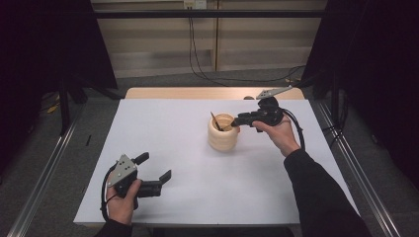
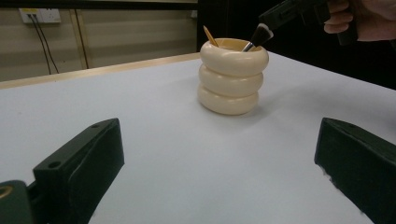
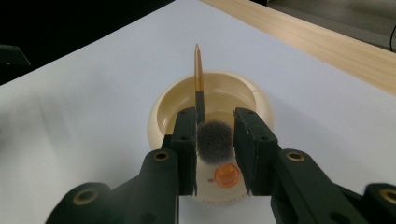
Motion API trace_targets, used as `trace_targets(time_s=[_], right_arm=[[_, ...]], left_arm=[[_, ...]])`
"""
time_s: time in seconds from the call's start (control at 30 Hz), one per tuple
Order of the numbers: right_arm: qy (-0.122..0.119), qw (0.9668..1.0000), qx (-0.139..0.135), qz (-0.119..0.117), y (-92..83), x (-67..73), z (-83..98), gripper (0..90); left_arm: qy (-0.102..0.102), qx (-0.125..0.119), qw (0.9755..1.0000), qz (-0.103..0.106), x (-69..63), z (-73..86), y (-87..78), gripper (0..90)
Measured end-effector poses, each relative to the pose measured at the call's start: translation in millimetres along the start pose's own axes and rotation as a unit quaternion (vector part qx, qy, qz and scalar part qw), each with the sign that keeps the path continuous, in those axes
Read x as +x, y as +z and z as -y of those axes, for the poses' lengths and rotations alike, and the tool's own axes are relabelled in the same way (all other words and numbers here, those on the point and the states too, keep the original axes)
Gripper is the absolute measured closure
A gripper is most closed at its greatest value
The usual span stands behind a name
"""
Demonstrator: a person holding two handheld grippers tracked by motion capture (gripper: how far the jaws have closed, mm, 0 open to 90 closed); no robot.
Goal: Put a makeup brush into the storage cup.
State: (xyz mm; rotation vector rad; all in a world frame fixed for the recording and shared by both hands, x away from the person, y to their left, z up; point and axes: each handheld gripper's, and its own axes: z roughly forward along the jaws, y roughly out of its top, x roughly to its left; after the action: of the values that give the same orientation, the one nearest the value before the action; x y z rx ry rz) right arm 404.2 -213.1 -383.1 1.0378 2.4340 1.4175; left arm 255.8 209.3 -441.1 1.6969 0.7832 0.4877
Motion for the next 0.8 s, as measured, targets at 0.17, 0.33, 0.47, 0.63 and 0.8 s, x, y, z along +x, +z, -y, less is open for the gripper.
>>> trace_targets(time_s=[0.17, 0.33, 0.47, 0.63, 0.8], right_arm=[[0.001, 0.9998, -0.021, 0.0, -3.8, -0.3, 0.8, 59.5], [-0.007, 0.9992, -0.037, 0.01, -3.9, 2.8, 2.9, 41.9], [-0.005, 0.9984, -0.053, 0.022, -3.0, 4.0, 6.1, 25.8], [0.012, 0.9978, -0.059, 0.027, -2.0, 4.3, 9.8, 5.2], [0.001, 0.9972, -0.067, 0.034, -4.8, 8.5, 11.4, 2.0]], left_arm=[[-0.001, 0.0, 1.0, -0.002, 0.3, 0.1, -0.1, 1.3], [-0.003, -0.003, 1.0, 0.0, -0.7, 0.2, -0.7, 1.3], [0.001, -0.001, 1.0, 0.0, -0.9, 0.4, -2.0, 1.4], [0.002, -0.005, 1.0, 0.002, -1.2, 0.7, -3.6, 1.4], [0.004, -0.005, 1.0, 0.003, -0.4, 0.5, -5.6, 1.4]])
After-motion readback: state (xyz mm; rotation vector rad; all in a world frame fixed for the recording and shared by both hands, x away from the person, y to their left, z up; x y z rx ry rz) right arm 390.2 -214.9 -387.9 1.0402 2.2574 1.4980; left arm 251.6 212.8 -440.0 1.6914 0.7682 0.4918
